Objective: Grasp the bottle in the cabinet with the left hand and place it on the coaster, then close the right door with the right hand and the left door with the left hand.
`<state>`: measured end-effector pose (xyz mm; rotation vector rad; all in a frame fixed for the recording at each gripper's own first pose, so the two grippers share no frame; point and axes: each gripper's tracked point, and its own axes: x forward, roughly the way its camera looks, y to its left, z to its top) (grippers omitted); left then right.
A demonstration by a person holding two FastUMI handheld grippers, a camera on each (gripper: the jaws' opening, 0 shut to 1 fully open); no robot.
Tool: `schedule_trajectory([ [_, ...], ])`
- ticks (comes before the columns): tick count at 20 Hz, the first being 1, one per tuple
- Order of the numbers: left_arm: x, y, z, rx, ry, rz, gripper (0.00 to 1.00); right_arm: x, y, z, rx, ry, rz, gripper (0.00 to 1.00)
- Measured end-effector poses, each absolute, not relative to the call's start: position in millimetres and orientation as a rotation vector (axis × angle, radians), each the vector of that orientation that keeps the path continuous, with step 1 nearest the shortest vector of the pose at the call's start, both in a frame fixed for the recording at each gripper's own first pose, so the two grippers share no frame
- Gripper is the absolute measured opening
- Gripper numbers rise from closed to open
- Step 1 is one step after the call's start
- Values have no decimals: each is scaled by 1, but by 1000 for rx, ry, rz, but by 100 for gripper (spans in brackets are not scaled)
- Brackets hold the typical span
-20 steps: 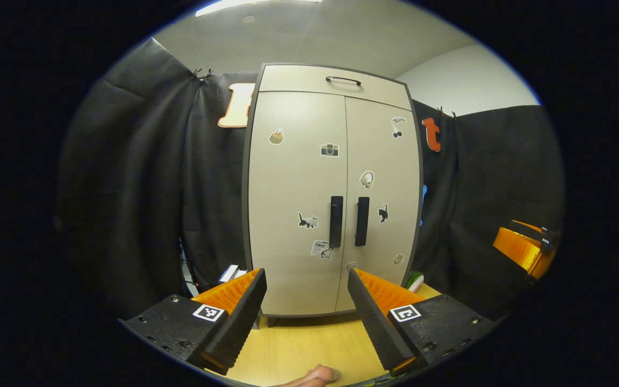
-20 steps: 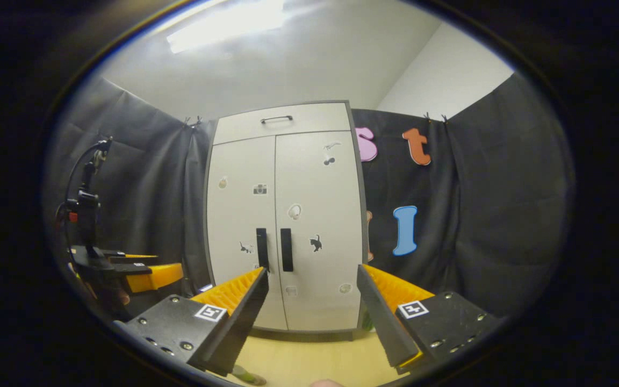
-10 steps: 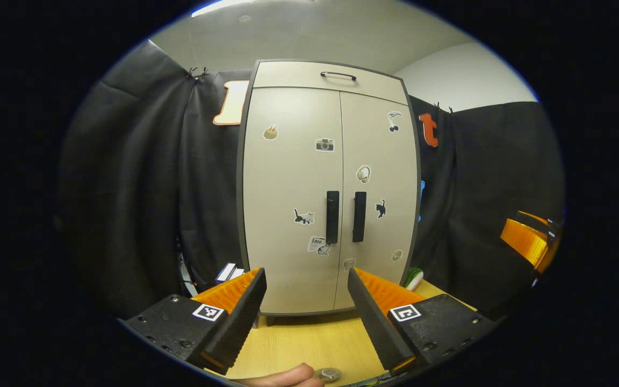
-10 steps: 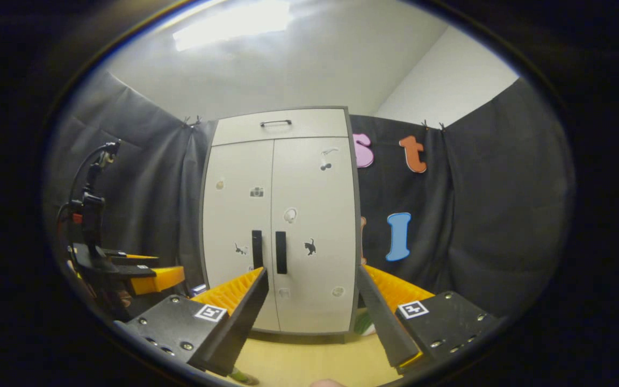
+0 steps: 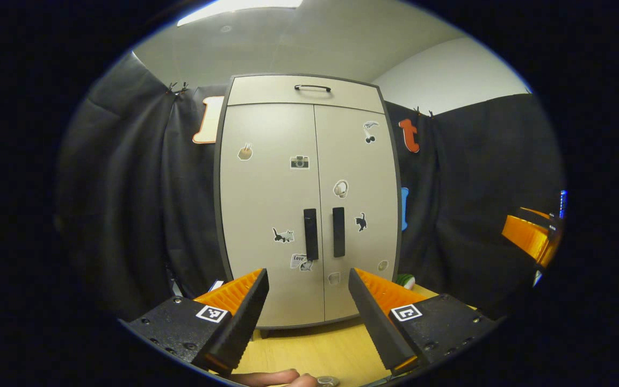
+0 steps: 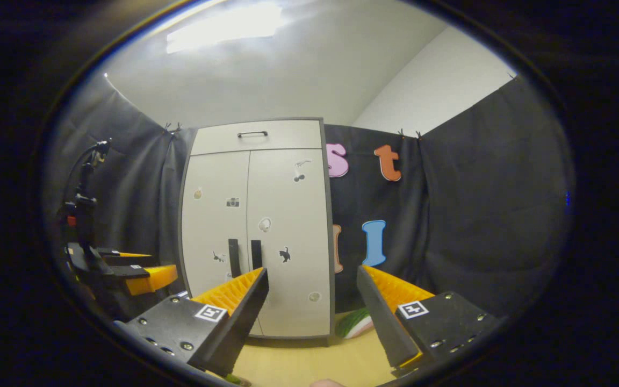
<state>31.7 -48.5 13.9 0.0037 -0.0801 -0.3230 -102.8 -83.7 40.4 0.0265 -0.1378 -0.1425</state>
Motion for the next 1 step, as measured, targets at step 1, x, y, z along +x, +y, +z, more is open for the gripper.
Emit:
schedule_trajectory([
  [1, 32, -49, 16, 3, -86, -327, 95, -102, -83, 39, 26, -134, -148, 100],
])
